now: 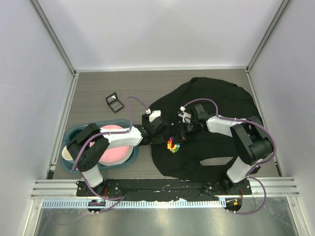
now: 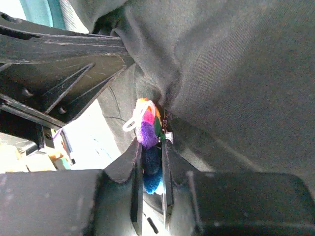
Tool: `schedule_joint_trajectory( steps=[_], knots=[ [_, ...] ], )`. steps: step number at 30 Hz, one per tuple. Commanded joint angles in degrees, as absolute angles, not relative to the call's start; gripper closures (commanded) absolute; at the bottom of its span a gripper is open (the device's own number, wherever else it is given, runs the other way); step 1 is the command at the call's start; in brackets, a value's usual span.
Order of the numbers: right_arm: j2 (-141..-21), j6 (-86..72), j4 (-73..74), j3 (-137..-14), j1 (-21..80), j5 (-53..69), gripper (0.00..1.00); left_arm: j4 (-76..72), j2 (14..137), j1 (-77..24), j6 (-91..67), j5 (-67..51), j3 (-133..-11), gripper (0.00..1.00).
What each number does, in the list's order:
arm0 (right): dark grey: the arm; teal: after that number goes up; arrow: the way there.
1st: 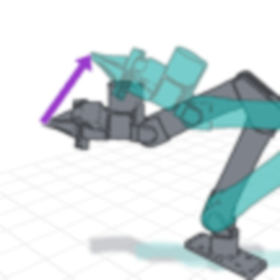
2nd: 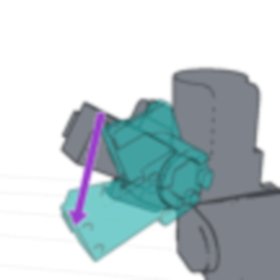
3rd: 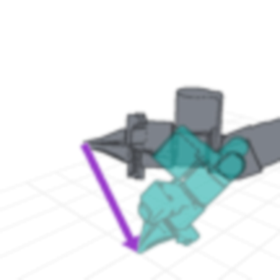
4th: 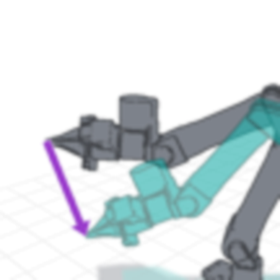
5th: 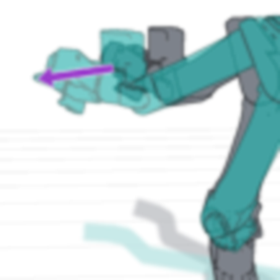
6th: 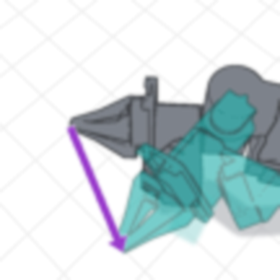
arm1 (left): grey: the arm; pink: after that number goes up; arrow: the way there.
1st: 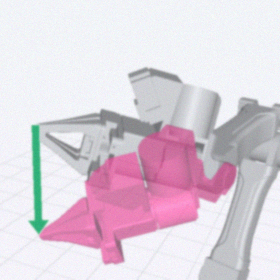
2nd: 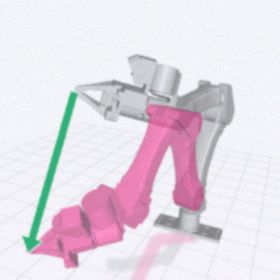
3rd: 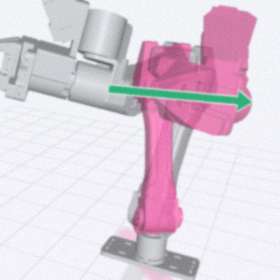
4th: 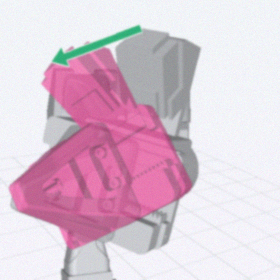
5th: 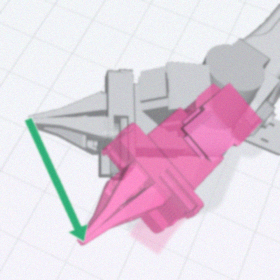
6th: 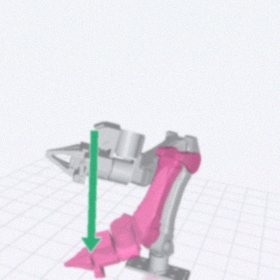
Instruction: Remove the brooch from the garment
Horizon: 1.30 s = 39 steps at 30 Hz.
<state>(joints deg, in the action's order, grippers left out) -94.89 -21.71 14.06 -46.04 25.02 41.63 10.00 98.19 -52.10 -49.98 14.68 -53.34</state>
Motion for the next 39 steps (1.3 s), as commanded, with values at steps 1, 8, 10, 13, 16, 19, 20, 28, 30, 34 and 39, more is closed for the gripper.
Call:
schedule_joint_trajectory(
  steps=[1, 8, 10, 13, 16, 19, 20, 28, 30, 34, 39],
  knots=[
    [-95.3, -23.8, 14.0, -45.4, 25.2, 45.4, 0.99, 9.8, 98.1, -51.9, -50.0, 18.3, -51.3, 0.98],
    [-94.7, -26.0, 13.2, -42.2, 27.4, 47.9, 0.99, 7.1, 96.5, -52.3, -51.3, 16.3, -47.8, 0.98],
    [-94.3, -26.2, 13.1, -41.2, 28.6, 48.3, 0.99, 7.1, 96.2, -52.6, -51.3, 15.9, -48.2, 0.98],
    [-91.0, -27.3, 13.3, -39.6, 28.9, 47.4, 0.99, 7.5, 95.0, -52.7, -51.2, 15.6, -48.6, 0.98],
    [-84.4, -27.6, 15.6, -39.4, 28.9, 46.0, 0.99, 8.0, 92.5, -52.7, -51.2, 15.5, -48.9, 0.95],
    [-79.1, -28.8, 16.3, -39.7, 28.9, 45.2, 0.99, 9.2, 90.4, -52.7, -50.5, 15.1, -49.7, 0.93],
    [-78.4, -29.6, 16.3, -39.6, 28.9, 45.0, 0.99, 9.7, 89.7, -52.7, -50.5, 15.2, -50.0, 0.92],
    [-69.3, -29.1, 19.1, -42.7, 28.8, 40.2, 0.99, 12.2, 85.8, -52.7, -51.1, 14.1, -50.8, 0.85],
    [-66.9, -25.5, 22.1, -45.4, 28.8, 34.1, 0.99, 14.0, 82.0, -52.7, -51.3, 14.1, -50.9, 0.77],
    [-63.4, -21.3, 21.9, -47.9, 29.2, 22.1, 0.99, 20.3, 75.4, -52.6, -51.7, 10.8, -53.7, 0.6],
    [-61.7, -19.3, 12.0, -46.9, 33.0, 17.0, 0.99, 27.4, 68.7, -51.6, -58.9, 3.7, -58.9, 0.48]
  ],
)
